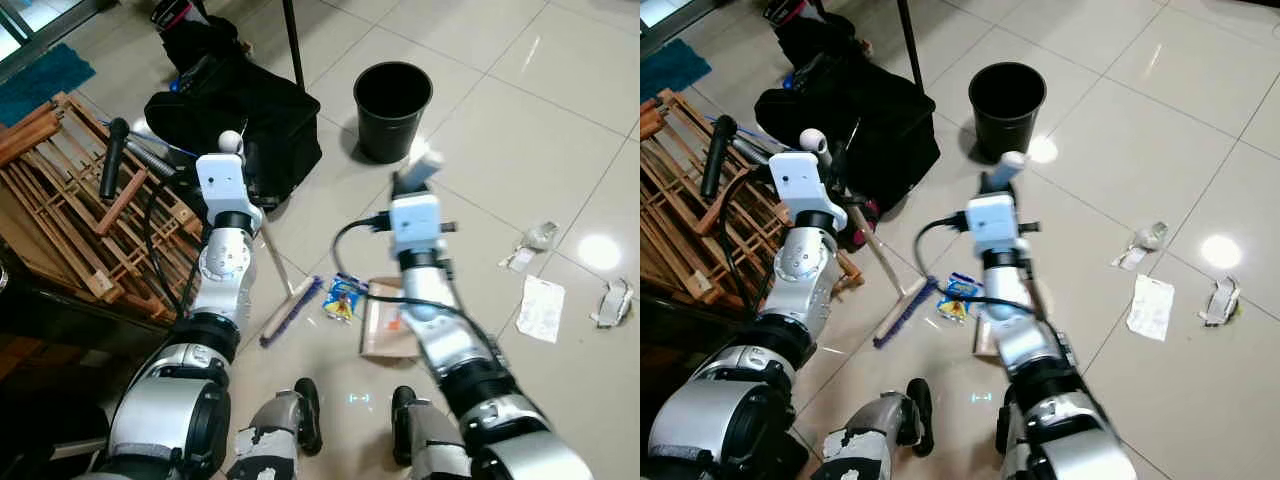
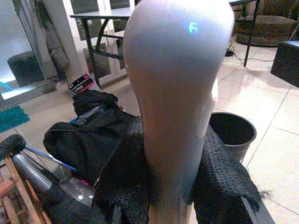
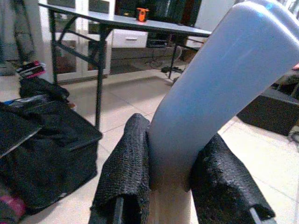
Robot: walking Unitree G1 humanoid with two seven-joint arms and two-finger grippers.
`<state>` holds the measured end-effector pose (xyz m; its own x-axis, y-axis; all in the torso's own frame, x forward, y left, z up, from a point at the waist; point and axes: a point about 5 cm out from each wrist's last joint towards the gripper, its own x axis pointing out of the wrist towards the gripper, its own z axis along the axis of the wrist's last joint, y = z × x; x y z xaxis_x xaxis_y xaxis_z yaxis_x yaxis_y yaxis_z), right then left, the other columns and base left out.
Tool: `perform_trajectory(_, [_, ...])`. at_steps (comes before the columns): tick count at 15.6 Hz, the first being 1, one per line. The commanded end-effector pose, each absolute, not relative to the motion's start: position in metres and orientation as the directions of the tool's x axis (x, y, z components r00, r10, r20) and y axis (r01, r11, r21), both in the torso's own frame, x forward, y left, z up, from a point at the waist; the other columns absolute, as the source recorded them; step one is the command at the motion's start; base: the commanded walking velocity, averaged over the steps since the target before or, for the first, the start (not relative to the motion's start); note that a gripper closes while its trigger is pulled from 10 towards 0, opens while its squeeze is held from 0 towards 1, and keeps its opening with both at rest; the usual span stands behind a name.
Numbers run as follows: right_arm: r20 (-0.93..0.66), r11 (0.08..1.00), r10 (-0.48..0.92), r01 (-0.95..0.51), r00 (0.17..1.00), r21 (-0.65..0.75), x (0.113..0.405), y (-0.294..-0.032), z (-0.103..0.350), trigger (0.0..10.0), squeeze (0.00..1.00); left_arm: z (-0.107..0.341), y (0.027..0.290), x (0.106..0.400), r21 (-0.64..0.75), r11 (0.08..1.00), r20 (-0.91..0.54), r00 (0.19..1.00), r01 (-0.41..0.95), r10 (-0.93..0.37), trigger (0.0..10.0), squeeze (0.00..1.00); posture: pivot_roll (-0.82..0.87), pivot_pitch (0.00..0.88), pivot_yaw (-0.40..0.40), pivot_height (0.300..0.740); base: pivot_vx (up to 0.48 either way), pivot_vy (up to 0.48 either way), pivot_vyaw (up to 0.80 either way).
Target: Sweep floor
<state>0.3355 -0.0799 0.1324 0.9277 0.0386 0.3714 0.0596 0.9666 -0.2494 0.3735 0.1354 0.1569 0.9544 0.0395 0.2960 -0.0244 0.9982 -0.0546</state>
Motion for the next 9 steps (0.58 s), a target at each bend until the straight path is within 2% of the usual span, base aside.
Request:
perform_trajectory(1, [0.332, 0.963, 0.049, 0.043, 0.942, -0.264, 0.336, -0.071, 0.126, 10.0, 0.00, 0.153, 0.136, 0.373, -0.088, 0.996, 0.284, 0.958, -0.021, 0.045, 10.0, 0.00, 0.13, 0.344, 0.137, 0.740, 0.000, 0.000, 0.00])
perform_trajectory(4, [0.258, 0.971, 0.035, 0.028, 0.965, -0.236, 0.335, -0.063, 0.117, 10.0, 0.00, 0.146, 0.118, 0.372, -0.185, 0.981, 0.244, 0.970, 0.058, -0.012, 10.0, 0.00, 0.13, 0.338, 0.129, 0.740, 0.000, 0.000, 0.00])
perform_trajectory(6, [0.249, 0.971, 0.021, 0.039, 0.968, -0.237, 0.335, -0.064, 0.115, 10.0, 0.00, 0.150, 0.105, 0.370, -0.234, 0.958, 0.279, 0.955, 0.164, -0.096, 10.0, 0.00, 0.13, 0.342, 0.129, 0.740, 0.000, 0.000, 0.00])
perform_trajectory(9, [0.241, 0.969, 0.000, 0.059, 0.970, -0.240, 0.337, -0.070, 0.114, 10.0, 0.00, 0.157, 0.100, 0.365, -0.247, 0.932, 0.334, 0.926, 0.266, -0.175, 10.0, 0.00, 0.13, 0.336, 0.126, 0.740, 0.000, 0.000, 0.00])
